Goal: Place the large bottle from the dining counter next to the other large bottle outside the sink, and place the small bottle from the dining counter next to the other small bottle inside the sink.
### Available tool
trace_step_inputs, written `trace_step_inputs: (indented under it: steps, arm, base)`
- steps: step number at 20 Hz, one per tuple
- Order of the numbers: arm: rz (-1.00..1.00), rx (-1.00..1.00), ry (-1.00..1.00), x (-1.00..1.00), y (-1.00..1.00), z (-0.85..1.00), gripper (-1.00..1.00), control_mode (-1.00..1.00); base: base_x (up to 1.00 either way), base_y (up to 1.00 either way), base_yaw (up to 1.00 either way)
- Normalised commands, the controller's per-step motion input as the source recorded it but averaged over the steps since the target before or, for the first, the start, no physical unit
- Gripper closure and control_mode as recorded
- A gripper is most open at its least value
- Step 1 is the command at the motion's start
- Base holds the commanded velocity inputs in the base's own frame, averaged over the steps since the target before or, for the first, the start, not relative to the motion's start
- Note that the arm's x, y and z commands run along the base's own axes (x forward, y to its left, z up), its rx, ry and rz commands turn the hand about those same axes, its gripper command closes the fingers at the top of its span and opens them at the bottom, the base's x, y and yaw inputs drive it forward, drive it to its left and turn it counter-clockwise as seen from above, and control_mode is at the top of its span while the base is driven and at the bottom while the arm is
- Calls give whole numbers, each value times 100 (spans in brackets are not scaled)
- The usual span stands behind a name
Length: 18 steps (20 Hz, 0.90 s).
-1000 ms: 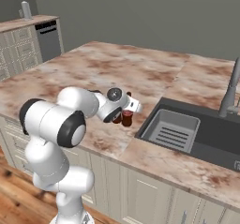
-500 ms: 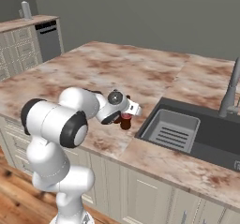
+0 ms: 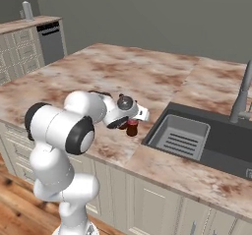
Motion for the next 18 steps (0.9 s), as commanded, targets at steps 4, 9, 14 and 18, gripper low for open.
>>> trace_step_inputs:
  steps: [4,9,14,18]
  arm:
    - [4,-2,0,0,0,-36,-100,-100]
    - [4,-6,0,-12,0,-18,-100,-100]
    - [7,-3,-3,-28,0,6,-100,-100]
    - [8,0,-5,-28,0,26,-100,-100]
  base:
    - [0,0,0]
    - [0,0,0]
    - [0,0,0]
    - [0,0,0]
